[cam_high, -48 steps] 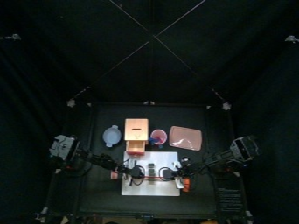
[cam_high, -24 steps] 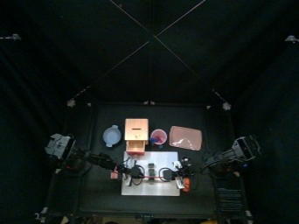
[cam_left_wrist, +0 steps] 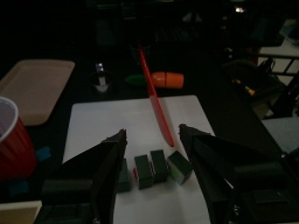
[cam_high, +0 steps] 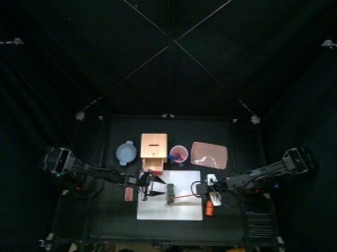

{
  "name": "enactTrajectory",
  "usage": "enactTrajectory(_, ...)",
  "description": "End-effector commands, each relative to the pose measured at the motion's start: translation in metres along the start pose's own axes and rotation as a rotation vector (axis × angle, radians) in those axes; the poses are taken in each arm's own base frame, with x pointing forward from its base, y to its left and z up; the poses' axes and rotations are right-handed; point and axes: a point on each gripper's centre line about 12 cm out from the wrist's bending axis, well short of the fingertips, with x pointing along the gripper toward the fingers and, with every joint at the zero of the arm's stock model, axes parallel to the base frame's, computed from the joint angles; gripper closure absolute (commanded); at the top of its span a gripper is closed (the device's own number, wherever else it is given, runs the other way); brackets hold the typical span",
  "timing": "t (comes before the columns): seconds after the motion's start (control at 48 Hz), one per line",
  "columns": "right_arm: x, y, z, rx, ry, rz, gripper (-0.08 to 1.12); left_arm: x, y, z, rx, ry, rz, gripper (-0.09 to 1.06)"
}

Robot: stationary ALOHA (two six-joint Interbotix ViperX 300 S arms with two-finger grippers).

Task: Place sushi on board then cut the sushi with the knife then place the pieces on the plate
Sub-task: Cut the sushi into 4 pieces

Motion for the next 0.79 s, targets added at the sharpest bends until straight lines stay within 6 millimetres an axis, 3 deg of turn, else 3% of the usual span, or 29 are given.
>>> enactTrajectory(0.021,-0.012,0.000,-0.009,0.109,0.023,0.045,0.63,-0.001,0.004,0.007,-0.012,-0.032,0.016,0.09)
enactTrajectory(0.25,-0.013,-0.008,-0.023,0.631,0.142,0.064,0.63,-0.002,0.013,0.001,-0.051,-0.018,0.055,0.09)
enactTrajectory(0.542,-0.003,-0.007,-0.015,1.266,0.090,0.043,0.63,0.002,0.011,-0.009,-0.058,0.012,0.055,0.09)
enactTrajectory(0.792,0.022,0.005,-0.017,1.477,0.066,-0.012,0.61,0.003,0.010,-0.027,-0.052,0.064,0.054,0.10)
